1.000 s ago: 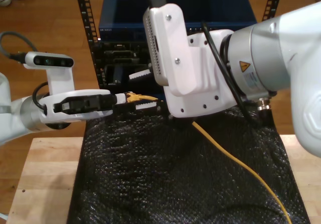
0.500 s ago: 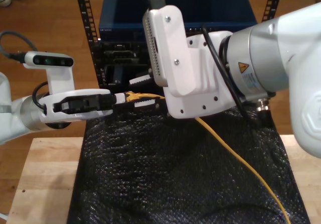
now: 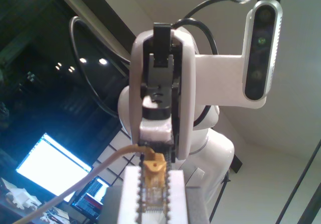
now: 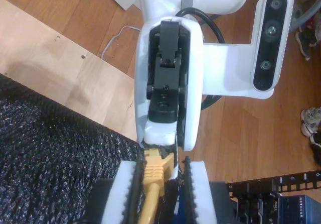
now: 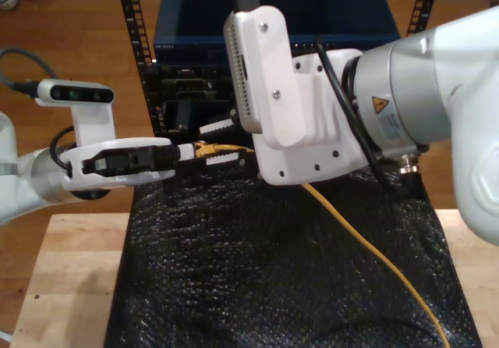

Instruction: Grab the cable and plug it in

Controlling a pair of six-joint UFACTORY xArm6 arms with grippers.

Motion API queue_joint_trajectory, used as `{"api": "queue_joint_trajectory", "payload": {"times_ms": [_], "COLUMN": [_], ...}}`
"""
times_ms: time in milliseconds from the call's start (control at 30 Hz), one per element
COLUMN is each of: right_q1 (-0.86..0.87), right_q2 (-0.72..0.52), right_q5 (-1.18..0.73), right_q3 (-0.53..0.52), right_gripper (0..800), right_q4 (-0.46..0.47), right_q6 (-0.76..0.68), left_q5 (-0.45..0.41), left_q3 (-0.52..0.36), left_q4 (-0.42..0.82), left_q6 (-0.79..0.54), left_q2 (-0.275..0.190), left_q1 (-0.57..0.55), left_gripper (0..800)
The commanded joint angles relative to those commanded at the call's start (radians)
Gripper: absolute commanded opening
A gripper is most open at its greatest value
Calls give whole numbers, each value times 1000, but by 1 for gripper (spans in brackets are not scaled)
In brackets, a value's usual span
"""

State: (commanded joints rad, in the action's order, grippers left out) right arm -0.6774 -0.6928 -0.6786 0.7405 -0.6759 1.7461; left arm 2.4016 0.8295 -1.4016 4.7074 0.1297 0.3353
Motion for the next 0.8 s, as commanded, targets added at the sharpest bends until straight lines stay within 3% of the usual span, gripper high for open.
{"api": "queue_joint_trajectory", "payload": {"times_ms": [367,500,600,800], "right_q1": [-3,-3,-5,-5], "right_q2": [-3,-3,-3,-3], "right_q5": [0,0,0,0], "right_q3": [-2,-3,-9,-11], "right_gripper": [171,138,63,27], "right_q4": [0,0,0,0], "right_q6": [0,0,0,0], "left_q5": [2,6,8,8], "left_q3": [-2,-2,-2,-2], "left_q4": [0,0,0,0], "left_q6": [0,0,0,0], "left_q2": [-2,-2,0,2], "left_q1": [0,0,0,0], "left_gripper": [5,5,6,9]}}
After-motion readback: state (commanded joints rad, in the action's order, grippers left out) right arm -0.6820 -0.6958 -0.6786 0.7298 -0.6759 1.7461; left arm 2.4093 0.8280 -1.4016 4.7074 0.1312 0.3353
